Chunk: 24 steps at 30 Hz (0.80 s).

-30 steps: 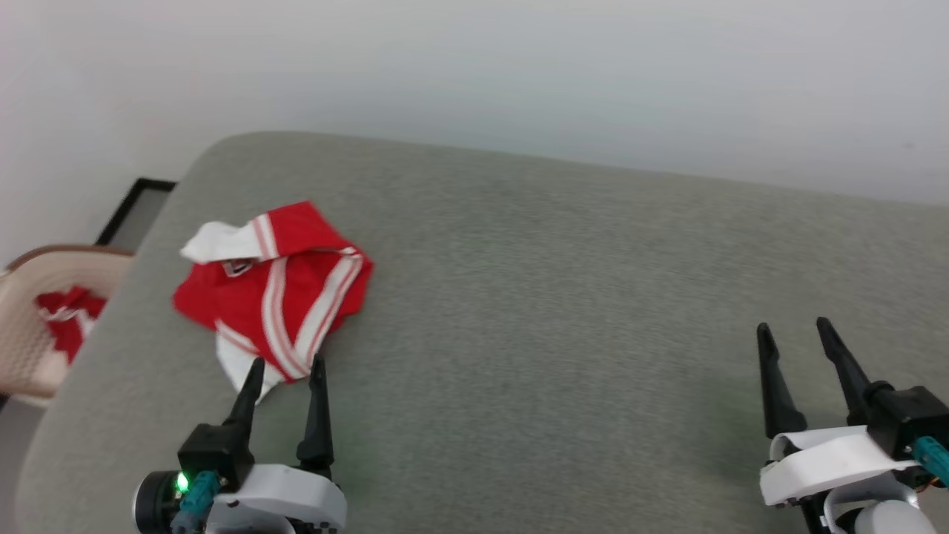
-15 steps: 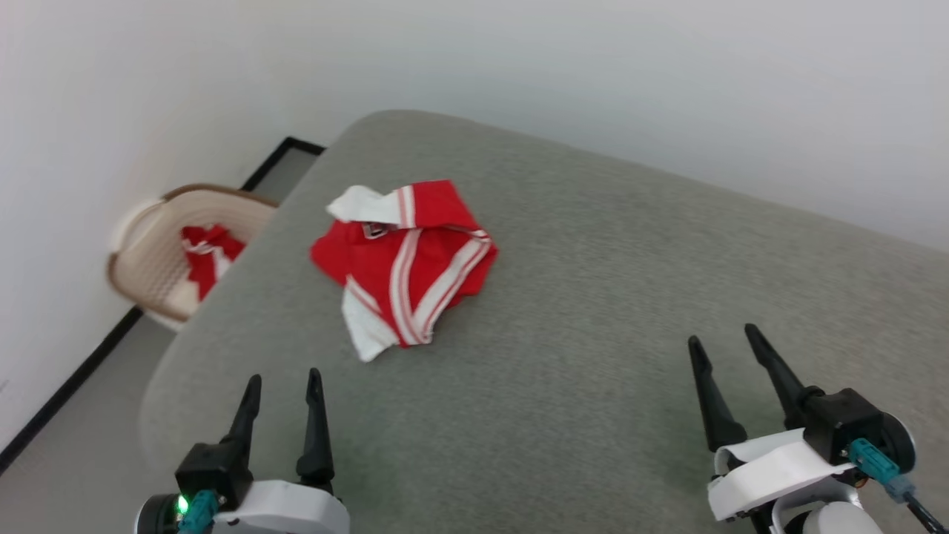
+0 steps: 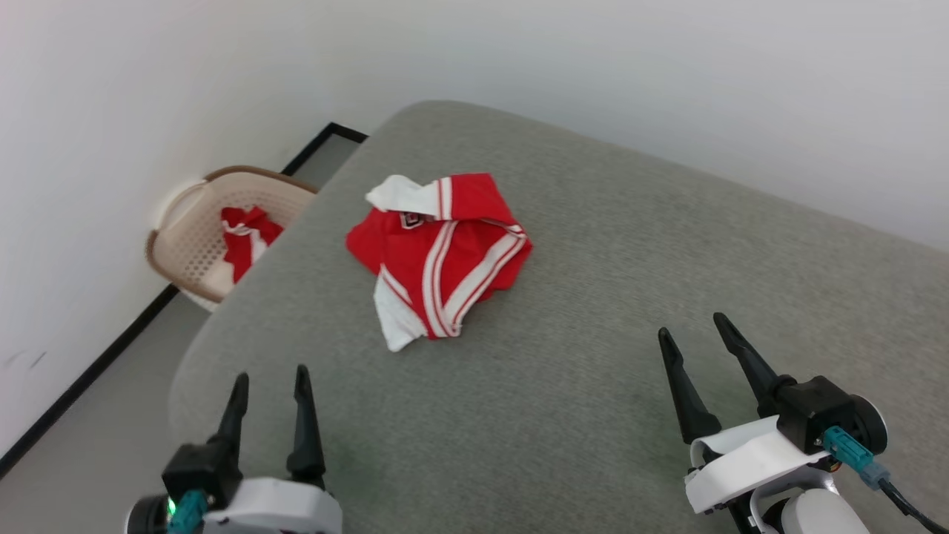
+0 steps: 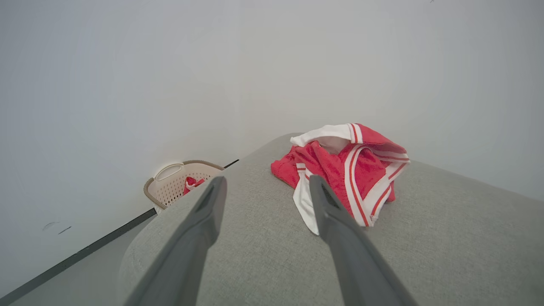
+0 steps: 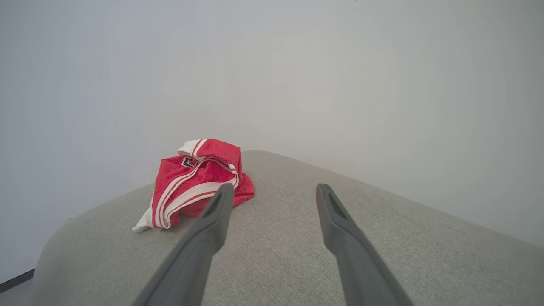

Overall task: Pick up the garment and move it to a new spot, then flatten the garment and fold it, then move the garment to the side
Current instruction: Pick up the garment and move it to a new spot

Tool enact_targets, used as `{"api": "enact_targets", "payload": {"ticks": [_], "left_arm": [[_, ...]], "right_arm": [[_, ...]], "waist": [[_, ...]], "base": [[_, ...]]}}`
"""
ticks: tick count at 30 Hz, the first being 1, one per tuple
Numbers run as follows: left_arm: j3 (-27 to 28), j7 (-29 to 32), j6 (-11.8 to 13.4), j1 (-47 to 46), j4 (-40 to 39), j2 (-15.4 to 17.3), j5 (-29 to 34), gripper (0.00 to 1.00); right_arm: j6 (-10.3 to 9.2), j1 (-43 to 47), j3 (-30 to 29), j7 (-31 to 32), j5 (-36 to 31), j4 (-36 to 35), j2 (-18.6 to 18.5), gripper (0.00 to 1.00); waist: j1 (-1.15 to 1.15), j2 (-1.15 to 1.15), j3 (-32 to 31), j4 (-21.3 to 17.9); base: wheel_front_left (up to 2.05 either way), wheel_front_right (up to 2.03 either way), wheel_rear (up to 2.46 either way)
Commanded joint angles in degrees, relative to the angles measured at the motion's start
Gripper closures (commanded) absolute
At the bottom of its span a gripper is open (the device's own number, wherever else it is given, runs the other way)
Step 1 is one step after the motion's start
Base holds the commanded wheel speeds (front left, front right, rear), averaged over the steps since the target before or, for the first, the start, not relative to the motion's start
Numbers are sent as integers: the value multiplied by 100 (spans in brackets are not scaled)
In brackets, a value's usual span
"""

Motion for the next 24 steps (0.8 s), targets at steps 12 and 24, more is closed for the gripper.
{"api": "enact_targets", "payload": {"ticks": [12, 24], "left_arm": [[-37, 6, -809, -2079, 1231, 407, 134, 0], [-738, 2574, -976, -4307, 3865, 1653, -1121, 0]], "right_arm": [[-8, -384, 145, -4, 105, -101, -161, 0], [-8, -582, 114, -3, 148, -150, -25, 0]], "waist": [[0, 0, 731, -1390], [0, 0, 1164, -2361]], "base": [[0, 0, 0], [0, 0, 0]]}}
